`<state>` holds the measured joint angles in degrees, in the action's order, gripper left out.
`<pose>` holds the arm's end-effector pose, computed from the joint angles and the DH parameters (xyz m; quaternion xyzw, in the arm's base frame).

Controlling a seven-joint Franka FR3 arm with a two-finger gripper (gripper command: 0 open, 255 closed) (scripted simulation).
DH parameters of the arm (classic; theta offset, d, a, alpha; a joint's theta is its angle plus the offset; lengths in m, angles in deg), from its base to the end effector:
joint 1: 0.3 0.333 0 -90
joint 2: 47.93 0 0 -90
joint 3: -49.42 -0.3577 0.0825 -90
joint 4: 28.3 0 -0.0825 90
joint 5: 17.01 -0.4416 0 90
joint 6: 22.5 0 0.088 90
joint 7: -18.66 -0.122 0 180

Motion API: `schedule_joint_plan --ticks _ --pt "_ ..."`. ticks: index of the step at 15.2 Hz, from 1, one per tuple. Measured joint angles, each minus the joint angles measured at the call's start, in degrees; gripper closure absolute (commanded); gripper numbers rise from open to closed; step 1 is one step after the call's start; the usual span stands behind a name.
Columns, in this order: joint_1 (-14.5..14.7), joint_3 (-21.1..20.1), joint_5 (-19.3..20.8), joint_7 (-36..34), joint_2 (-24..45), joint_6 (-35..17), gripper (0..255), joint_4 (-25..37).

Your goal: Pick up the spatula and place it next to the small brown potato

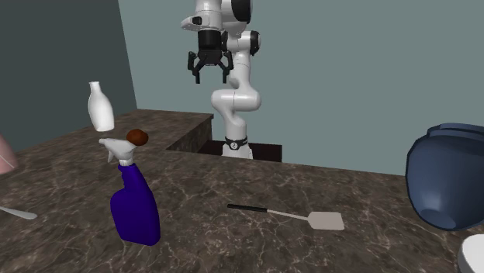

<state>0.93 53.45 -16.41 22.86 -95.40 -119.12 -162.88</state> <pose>0.3358 -0.0255 0.6336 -0.9962 -0.0215 -0.0832 0.0165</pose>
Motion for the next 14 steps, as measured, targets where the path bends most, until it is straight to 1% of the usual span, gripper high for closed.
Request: schedule_joint_plan --ticks 2,4,6,14 --pt "0.4 0.3 0.2 0.9 0.9 -0.5 0 0.3" --pt "1.7 0.8 0.4 3.8 4.6 -2.5 0 1.4" --pt "3.3 1.5 0.7 7.3 8.5 -5.1 0 2.0" --pt "9.2 3.1 0.6 21.8 25.6 -12.5 0 9.3"
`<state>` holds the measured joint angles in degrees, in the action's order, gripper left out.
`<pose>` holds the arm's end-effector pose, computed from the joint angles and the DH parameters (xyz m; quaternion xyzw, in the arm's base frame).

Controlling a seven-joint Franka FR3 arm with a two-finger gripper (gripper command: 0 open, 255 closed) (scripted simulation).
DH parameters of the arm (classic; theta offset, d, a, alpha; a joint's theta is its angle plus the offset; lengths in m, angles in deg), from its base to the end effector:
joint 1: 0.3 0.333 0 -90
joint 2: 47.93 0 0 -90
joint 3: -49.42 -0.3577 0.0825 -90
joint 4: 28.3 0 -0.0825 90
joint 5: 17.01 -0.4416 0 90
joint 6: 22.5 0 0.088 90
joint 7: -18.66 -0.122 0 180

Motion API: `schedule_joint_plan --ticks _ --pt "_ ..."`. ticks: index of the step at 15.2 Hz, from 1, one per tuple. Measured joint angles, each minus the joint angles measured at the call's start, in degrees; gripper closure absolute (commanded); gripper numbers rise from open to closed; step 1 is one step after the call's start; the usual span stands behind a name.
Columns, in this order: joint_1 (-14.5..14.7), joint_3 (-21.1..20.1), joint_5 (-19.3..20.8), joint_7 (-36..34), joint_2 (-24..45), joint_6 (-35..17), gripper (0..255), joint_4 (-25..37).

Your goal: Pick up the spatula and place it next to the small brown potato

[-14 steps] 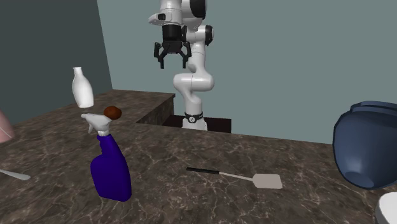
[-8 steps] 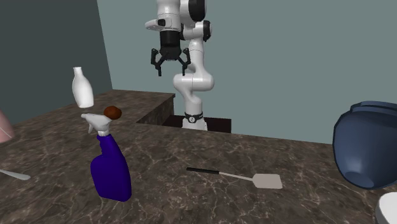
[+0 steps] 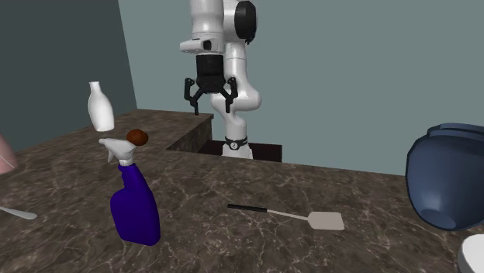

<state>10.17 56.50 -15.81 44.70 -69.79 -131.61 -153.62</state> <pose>0.4919 0.0213 0.5588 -0.9644 -0.2597 -0.0496 0.0034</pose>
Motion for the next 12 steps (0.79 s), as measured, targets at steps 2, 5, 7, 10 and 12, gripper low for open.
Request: schedule_joint_plan --ticks 2,5,7,10,12 --pt "1.3 0.0 -0.3 3.5 4.7 -0.8 0 3.2" --pt "2.9 -0.2 -0.5 8.8 10.5 -2.6 0 6.2" --pt "4.0 -0.8 -0.6 12.0 14.1 -3.9 0 8.0" --pt "5.5 -1.8 -0.7 16.4 20.2 -5.0 0 11.9" --pt "6.4 -2.7 -0.6 19.3 23.6 -5.3 0 14.4"
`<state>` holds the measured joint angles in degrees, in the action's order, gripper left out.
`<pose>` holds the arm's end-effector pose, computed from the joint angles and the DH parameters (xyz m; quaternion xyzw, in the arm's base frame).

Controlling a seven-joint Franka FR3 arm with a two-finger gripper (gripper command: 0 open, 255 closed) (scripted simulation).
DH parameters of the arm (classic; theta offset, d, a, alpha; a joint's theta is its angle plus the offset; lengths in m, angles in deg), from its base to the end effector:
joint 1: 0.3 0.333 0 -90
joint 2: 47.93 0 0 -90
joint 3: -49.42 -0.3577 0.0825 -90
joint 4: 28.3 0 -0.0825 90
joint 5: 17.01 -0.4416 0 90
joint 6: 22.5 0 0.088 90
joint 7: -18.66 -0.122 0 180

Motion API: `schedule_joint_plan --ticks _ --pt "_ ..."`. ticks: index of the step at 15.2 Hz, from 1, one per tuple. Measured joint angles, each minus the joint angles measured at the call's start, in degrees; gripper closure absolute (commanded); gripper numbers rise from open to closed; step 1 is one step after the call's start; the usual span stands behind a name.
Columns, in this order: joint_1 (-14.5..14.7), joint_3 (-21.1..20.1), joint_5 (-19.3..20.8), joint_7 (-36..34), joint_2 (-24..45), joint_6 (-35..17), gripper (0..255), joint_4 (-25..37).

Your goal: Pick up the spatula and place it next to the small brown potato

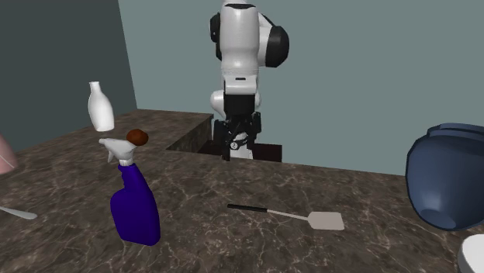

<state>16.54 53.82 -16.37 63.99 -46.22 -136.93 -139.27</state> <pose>0.6095 0.1340 0.4747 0.8744 0.4850 0.0129 0.0103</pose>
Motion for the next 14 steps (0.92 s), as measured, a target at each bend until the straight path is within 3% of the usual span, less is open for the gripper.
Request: schedule_joint_plan --ticks 8,14 --pt "3.2 -3.8 1.9 10.6 13.9 -1.4 0 10.1" --pt "4.9 -5.7 3.7 15.0 19.3 -3.7 0 12.0"
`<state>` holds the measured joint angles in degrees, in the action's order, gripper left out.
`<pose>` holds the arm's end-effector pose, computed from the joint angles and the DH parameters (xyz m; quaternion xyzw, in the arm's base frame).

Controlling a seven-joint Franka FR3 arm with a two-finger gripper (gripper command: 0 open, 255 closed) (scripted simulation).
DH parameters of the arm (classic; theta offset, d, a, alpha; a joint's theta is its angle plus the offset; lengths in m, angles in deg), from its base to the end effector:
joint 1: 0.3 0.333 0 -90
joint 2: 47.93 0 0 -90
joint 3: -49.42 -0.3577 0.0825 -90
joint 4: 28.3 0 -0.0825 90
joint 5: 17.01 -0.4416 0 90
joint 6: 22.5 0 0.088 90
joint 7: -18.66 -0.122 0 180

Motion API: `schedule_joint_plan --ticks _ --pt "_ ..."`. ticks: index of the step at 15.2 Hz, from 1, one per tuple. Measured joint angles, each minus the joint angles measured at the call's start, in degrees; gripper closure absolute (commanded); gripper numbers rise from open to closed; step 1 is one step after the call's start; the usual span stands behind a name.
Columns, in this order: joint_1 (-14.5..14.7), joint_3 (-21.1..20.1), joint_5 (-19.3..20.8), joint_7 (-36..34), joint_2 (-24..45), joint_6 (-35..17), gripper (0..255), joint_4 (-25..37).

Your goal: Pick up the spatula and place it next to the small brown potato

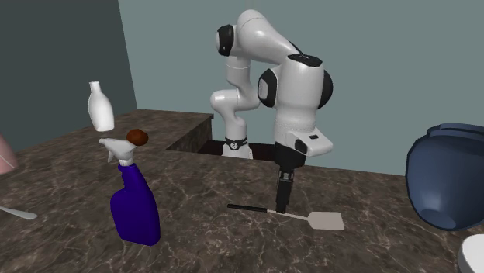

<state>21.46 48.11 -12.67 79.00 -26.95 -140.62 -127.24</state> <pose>0.6587 0.2736 0.3642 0.7343 0.6780 -0.0241 0.0225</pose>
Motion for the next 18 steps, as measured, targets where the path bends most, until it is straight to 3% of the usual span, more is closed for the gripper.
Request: schedule_joint_plan --ticks 12,13,18 --pt "0.0 0.0 0.2 0.0 2.0 -3.6 0 -1.6" --pt "0.0 0.0 0.2 0.0 2.0 -3.6 255 -1.6" --pt "0.0 0.0 0.2 0.0 2.0 -3.6 255 -1.6"
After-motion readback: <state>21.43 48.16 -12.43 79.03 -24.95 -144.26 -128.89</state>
